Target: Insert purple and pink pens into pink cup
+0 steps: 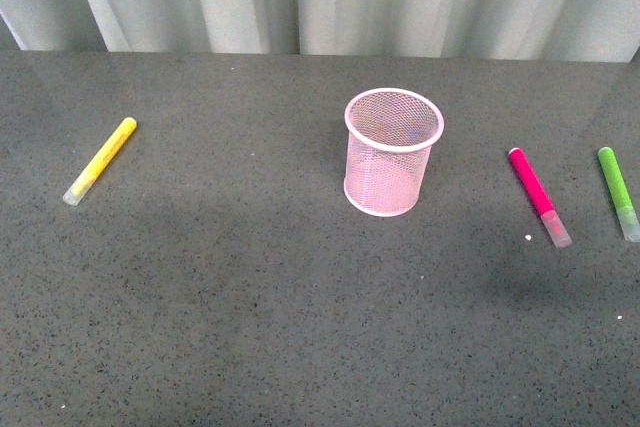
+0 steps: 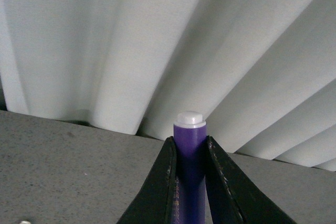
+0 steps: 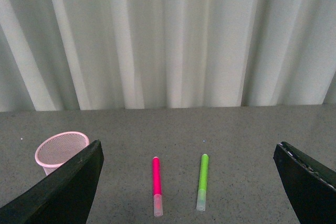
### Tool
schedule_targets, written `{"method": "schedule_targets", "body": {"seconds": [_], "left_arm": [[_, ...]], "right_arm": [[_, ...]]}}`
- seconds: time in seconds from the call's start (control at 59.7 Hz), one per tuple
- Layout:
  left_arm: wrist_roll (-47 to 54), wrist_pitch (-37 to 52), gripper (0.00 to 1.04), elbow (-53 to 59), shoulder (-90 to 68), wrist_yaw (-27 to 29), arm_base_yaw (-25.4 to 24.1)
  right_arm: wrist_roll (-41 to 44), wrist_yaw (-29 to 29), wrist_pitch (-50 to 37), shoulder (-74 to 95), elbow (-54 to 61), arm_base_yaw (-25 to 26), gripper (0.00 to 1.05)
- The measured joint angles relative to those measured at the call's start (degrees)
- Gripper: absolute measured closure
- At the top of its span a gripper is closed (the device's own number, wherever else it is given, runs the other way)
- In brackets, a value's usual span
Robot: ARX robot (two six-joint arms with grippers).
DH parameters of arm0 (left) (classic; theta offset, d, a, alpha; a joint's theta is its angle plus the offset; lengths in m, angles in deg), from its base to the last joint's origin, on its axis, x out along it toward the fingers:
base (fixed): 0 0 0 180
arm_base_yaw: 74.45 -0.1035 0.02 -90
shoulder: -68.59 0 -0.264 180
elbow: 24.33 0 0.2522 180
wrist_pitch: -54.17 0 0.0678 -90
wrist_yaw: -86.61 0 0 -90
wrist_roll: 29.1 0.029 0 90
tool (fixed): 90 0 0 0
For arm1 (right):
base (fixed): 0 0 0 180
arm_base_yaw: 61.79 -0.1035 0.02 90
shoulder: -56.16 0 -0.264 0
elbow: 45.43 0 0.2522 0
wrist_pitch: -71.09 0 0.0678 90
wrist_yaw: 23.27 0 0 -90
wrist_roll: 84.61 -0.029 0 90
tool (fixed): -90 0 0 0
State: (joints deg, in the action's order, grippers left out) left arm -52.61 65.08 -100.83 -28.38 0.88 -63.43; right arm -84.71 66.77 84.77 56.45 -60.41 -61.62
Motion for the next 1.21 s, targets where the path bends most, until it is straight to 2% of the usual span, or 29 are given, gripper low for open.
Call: {"method": "schedule_targets", "body": {"seconds": [0.235,0.536,0.804,1.206], "left_arm": [[-2.14,2.99,0.93,5.57,4.79,0.55,2.89],[-4.42,12.46,0.93,11.32,5.64,3.54,10.14],[-4.74,20.15,0.93,10.99,-2.82,8.07,15.17],[-6.38,28.68,0.93,6.73,-15.85,12.96,18.95]], "right_arm": [[0.02,0.0,0.0,0.0,0.0,0.0,0.07],[0.0,-0.02,0.0,0.0,0.0,0.0,0.07],[0.0,-0.02,0.0,0.0,0.0,0.0,0.07],[0.02,0.0,0.0,0.0,0.0,0.0,0.07]]}}
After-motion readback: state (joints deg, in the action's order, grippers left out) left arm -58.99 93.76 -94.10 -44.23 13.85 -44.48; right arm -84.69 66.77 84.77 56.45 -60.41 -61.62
